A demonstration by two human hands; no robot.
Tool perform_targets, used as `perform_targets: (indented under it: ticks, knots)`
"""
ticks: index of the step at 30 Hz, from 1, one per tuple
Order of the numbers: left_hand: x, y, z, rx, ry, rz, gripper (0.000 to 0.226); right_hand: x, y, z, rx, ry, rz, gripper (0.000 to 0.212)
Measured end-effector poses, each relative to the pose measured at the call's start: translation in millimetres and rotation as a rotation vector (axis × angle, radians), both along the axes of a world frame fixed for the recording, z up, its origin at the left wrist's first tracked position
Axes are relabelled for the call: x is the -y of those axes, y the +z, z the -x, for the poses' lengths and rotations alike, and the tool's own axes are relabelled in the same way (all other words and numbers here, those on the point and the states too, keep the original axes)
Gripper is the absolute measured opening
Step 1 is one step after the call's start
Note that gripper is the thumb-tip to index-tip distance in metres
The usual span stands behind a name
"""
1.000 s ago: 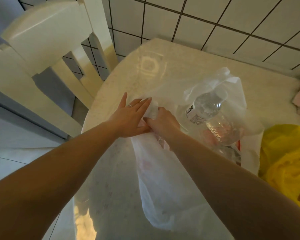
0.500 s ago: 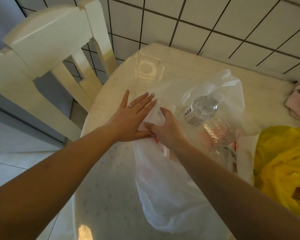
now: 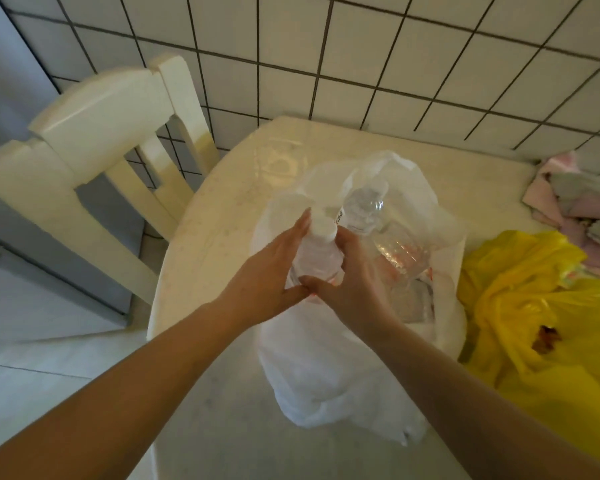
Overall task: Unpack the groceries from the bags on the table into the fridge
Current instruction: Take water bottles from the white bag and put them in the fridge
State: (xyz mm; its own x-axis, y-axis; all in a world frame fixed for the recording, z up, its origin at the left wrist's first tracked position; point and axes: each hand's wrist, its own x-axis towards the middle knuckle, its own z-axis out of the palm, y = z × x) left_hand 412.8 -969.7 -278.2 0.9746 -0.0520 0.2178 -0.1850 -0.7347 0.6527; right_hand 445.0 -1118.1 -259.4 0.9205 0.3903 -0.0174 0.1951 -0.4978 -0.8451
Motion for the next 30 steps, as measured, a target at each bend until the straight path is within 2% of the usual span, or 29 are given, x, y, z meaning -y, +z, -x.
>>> perform_targets:
  ticks: [2,6,9,12,16,22,26,30]
  knots:
    - [10.7,-6.4,3.2,-0.075,0.065,0.107,0.096,7.0,-1.8,-0.7,0.026,0.028,-0.007,0.072]
    - [19.5,-9.6,12.4,-0.098,0.094,0.245,0.082,26.5,1.6,-5.4,0.16,0.058,-0.03,0.067]
    - [33.3,-0.1,19.4,-0.041,0.135,0.371,0.063,37.5,3.7,-16.2,0.177,-0.164,-0.163,0.072]
    - [52.0,-6.0,20.9,-0.036,0.299,0.466,0.052,41.8,-4.5,-47.9,0.125,-0.259,-0.076,0.086]
    - [60.0,-16.8,22.0,-0.118,0.441,0.468,0.065,36.9,-20.8,-89.0,0.016,-0.111,0.018,0.098]
    - [60.9,0.7,20.8,-0.114,0.515,0.483,0.068,33.0,-31.1,-104.9,-0.031,-0.064,-0.141,0.08]
    - [63.4,29.4,18.7,-0.035,0.576,0.581,0.067,45.7,4.3,-97.3,0.036,-0.007,-0.201,0.072]
    - [65.5,68.7,24.8,0.089,0.611,0.595,0.069,61.6,61.1,-79.7,0.109,0.061,-0.285,0.078]
